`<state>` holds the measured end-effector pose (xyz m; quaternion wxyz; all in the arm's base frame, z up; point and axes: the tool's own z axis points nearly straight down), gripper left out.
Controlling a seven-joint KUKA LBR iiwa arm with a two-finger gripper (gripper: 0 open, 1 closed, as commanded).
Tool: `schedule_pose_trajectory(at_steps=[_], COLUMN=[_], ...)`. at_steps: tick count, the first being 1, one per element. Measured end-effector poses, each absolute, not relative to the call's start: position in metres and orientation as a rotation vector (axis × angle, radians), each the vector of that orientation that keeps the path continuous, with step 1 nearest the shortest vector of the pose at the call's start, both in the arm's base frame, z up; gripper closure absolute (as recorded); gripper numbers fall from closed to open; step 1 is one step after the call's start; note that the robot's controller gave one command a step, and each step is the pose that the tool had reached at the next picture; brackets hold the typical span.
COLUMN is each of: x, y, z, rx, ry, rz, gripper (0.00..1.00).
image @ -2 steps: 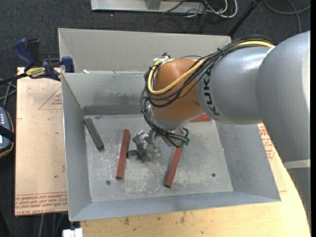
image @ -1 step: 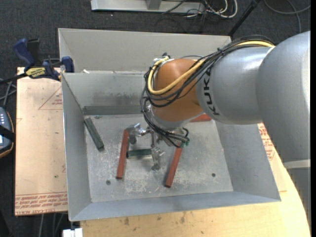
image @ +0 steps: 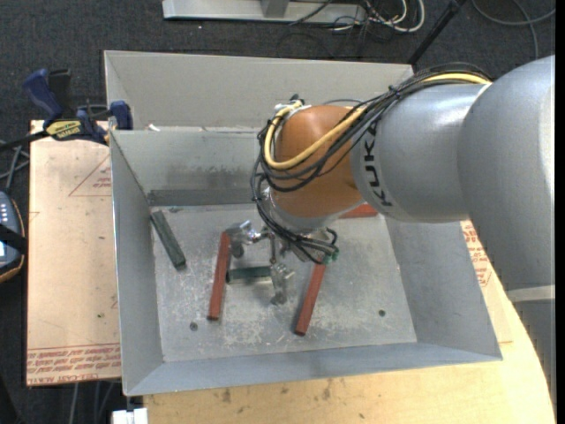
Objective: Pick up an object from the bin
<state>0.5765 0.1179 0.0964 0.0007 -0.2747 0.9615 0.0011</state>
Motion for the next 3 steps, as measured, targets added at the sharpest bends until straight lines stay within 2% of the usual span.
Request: schedule_pose_trajectory(at_steps=[1, 2, 3], x=[0.577, 0.577, 0.574], y=[0.137, 0.137, 0.139], z=[0.074, 0.074, 0.247], rx=[-0.598, -0.598, -0.605], ry=[3.081, 3.081, 3.072], rz=[0.003, 0.003, 0.002], gripper=[1.0, 1.0, 1.0])
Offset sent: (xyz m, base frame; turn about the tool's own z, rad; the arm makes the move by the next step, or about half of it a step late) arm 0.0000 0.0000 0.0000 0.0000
